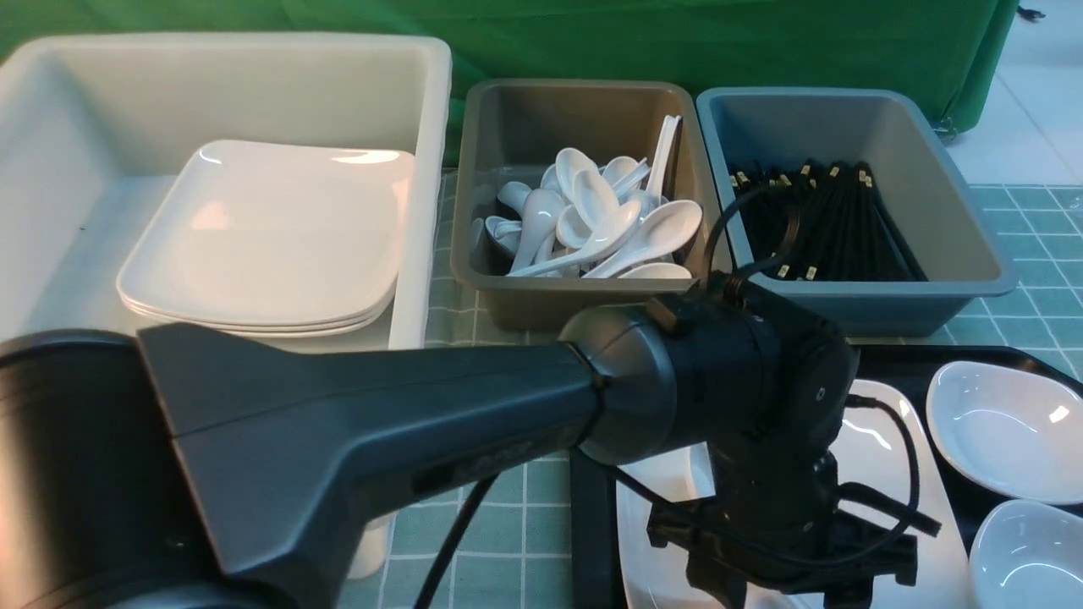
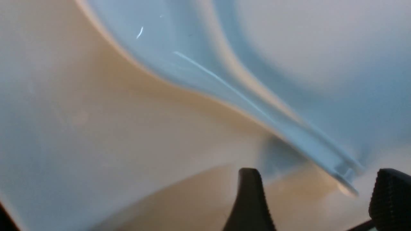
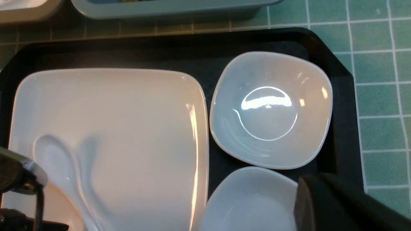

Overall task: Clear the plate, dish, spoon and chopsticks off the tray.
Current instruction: Use the left arm to grab a soup spoon from the plate

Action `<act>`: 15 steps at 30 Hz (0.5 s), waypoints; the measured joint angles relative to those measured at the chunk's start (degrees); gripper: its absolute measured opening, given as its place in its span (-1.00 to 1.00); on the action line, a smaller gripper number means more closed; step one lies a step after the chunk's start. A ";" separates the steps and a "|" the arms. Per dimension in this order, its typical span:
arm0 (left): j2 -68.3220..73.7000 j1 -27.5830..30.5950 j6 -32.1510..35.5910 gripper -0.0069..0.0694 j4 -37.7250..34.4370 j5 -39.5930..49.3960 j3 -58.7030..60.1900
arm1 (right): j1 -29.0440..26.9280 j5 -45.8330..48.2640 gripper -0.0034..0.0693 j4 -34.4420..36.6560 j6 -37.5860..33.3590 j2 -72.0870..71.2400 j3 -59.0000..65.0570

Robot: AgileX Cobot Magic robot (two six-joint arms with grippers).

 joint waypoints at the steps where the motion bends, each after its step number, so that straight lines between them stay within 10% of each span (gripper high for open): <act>1: 0.35 0.00 -0.65 0.52 0.30 -0.77 -0.02 | 0.00 0.00 -0.82 0.05 0.00 0.00 0.00; 8: 2.21 0.25 -1.43 0.41 -0.13 -5.27 -0.63 | 0.00 -0.31 -0.79 0.43 0.00 0.00 0.00; 15: 2.59 0.61 -1.33 -0.20 1.62 -5.21 -0.81 | 0.00 -0.31 -0.76 0.48 -0.12 0.00 0.00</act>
